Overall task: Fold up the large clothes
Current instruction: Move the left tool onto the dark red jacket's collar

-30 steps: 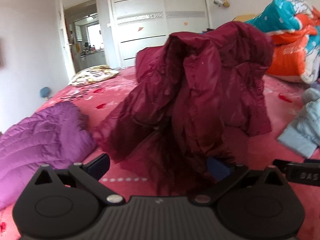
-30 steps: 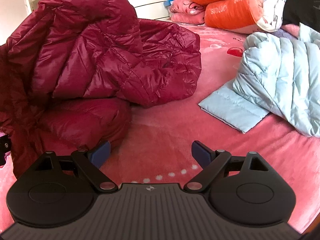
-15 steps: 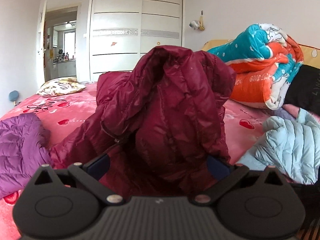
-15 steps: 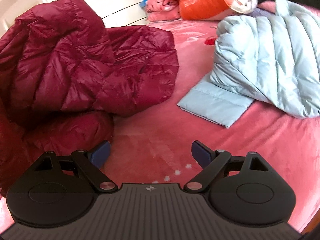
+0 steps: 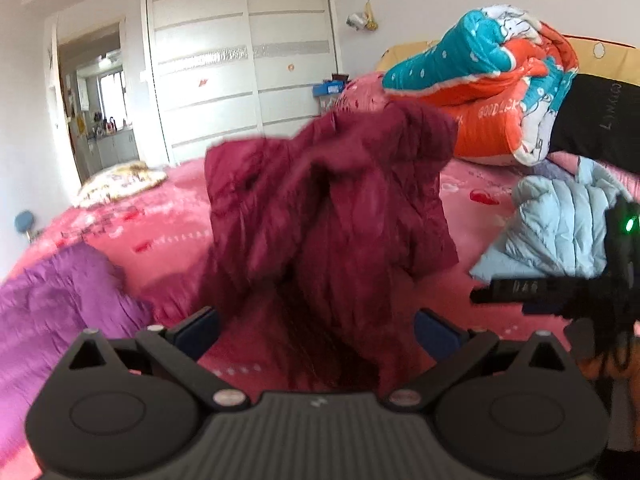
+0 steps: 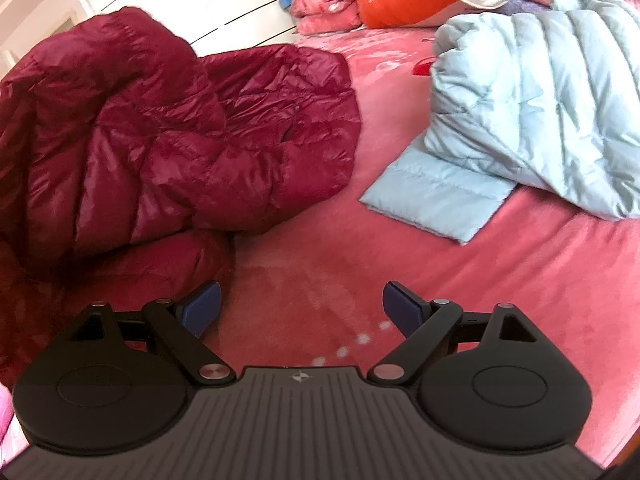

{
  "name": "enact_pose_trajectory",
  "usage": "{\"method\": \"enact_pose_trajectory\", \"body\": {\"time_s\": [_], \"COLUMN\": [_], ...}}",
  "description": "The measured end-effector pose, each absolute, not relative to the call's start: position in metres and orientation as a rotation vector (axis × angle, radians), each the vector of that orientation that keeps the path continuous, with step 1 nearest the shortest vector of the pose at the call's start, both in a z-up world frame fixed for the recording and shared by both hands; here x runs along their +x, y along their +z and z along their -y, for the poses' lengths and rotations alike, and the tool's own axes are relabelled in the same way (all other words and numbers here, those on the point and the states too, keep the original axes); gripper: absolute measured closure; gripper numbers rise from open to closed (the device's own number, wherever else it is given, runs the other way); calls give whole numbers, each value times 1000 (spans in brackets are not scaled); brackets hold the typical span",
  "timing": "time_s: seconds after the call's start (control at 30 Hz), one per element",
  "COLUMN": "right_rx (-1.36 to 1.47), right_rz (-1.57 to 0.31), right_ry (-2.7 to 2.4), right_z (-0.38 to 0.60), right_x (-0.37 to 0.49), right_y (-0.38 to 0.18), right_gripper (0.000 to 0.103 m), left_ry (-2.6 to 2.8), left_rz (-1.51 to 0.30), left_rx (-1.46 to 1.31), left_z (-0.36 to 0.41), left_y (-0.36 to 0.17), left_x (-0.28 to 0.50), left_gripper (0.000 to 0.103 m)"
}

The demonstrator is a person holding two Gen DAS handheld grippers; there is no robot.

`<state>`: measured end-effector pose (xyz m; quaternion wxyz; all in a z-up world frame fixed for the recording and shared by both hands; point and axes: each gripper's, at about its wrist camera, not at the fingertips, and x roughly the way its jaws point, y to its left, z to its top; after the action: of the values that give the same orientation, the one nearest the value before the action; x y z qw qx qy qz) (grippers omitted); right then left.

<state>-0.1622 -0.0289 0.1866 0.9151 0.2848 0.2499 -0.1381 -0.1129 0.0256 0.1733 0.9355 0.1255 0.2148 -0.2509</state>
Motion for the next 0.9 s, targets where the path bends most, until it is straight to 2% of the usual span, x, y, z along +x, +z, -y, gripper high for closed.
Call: {"method": "enact_pose_trajectory", "body": {"time_s": [0.2, 0.37, 0.63, 0.67, 0.73, 0.77, 0.83, 0.9], "right_rx": [564, 551, 562, 562, 562, 564, 567, 572], "right_rz": [-540, -560, -568, -568, -572, -573, -575, -575], "right_ry": [-241, -217, -205, -204, -201, -199, -197, -197], "right_z": [23, 18, 20, 20, 21, 22, 22, 23], "right_x": [-158, -155, -153, -154, -153, -153, -153, -152], "right_y": [187, 185, 184, 184, 183, 183, 183, 182], "right_gripper": [0, 0, 0, 0, 0, 0, 0, 0], "left_ry": [-588, -619, -608, -611, -593, -580, -565, -565], "left_rz": [-346, -332, -445, -467, -502, -523, -546, -566], "left_rx": [348, 573, 670, 675, 687, 696, 683, 625], "left_z": [8, 56, 94, 98, 104, 107, 107, 102], "left_y": [219, 218, 202, 200, 196, 193, 189, 192], "left_x": [-99, -69, -21, -17, -10, -6, -4, -1], "left_gripper": [1, 1, 15, 20, 38, 55, 74, 85]}}
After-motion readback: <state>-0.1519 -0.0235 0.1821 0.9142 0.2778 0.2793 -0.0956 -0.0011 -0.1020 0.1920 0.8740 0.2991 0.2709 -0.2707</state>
